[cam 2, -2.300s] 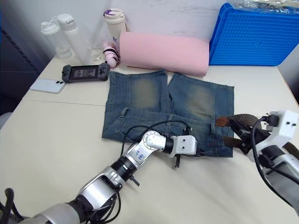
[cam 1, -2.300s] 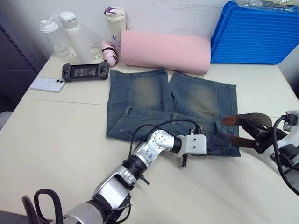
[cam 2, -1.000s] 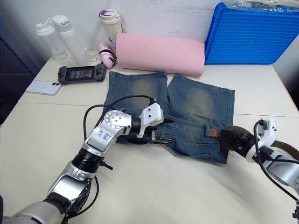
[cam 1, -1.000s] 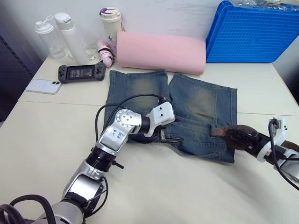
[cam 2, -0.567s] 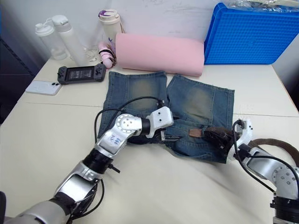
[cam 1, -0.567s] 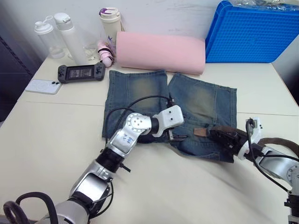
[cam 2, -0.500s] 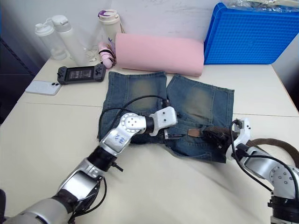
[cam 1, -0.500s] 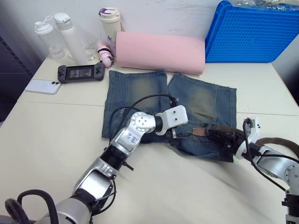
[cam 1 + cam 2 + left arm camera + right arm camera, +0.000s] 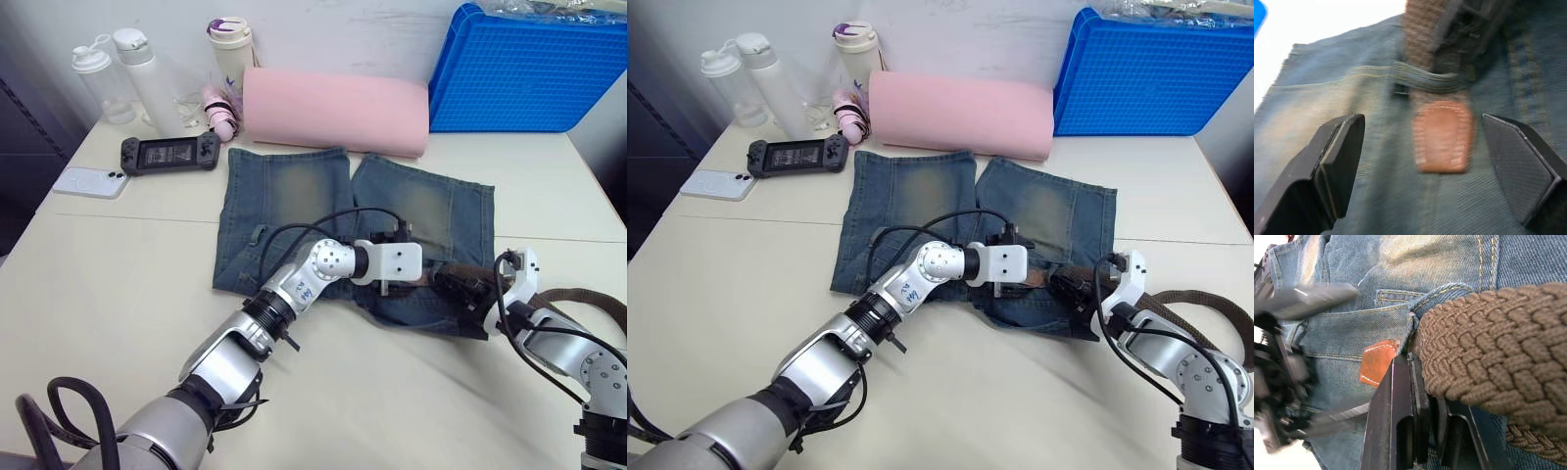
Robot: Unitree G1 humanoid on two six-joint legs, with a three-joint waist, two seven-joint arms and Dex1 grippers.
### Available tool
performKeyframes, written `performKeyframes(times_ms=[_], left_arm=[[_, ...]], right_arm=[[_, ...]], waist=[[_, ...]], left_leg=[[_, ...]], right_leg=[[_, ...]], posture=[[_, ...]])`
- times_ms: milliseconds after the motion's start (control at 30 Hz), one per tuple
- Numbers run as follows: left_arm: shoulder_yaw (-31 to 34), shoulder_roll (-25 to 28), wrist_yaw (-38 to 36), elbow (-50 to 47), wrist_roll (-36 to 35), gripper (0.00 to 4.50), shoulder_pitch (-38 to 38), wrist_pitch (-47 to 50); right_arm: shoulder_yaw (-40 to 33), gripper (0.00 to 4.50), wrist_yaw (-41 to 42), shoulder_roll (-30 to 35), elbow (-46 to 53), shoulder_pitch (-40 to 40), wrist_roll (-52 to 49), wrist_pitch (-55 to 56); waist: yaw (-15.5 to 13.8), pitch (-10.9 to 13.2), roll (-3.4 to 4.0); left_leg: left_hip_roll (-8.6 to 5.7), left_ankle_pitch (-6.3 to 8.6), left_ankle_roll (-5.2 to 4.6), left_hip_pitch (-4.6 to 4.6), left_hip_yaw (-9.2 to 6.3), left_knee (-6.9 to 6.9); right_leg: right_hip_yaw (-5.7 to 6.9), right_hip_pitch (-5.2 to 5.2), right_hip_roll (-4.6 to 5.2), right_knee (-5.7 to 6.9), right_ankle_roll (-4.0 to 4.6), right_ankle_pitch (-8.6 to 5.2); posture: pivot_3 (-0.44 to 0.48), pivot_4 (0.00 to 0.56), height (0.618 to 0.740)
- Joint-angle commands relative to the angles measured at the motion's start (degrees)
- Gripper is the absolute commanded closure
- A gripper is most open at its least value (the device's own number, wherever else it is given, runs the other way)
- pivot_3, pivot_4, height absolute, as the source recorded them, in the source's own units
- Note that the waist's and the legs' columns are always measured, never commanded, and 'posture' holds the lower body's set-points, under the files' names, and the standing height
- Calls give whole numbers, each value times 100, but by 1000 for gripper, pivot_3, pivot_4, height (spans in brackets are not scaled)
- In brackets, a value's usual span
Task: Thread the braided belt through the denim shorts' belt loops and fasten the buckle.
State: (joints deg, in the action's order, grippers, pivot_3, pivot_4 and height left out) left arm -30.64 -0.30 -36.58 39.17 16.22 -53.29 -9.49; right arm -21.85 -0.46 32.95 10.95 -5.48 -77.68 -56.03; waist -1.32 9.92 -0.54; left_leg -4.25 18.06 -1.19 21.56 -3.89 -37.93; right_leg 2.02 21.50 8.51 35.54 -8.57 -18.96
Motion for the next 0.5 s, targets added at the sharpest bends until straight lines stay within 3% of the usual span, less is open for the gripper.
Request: performKeyframes(times_ms=[33,300,500], left_arm=[[-29,-29,-101,11,97,329,-72,-110],[-22,54,767,371,695,329,-344,-377],[194,241,929,377,621,329,-492,-638]], right_arm=[[-19,4500,-92,-73,34,106,143,-32],[1,4500,-58,-184,43,64,227,-26],[3,4500,4,-205,28,52,331,-18]], waist=[[-1,0,0],[1,0,-1],[2,1,-1]], left_leg=[[0,0,0,0,0,1],[-2,0,0,0,0,0],[-2,0,0,0,2,-1]], right_leg=[[0,0,0,0,0,0],[-1,-1,1,0,0,0],[-2,1,1,0,0,0]], posture=[[0,150,740],[0,150,740],[0,150,740]])
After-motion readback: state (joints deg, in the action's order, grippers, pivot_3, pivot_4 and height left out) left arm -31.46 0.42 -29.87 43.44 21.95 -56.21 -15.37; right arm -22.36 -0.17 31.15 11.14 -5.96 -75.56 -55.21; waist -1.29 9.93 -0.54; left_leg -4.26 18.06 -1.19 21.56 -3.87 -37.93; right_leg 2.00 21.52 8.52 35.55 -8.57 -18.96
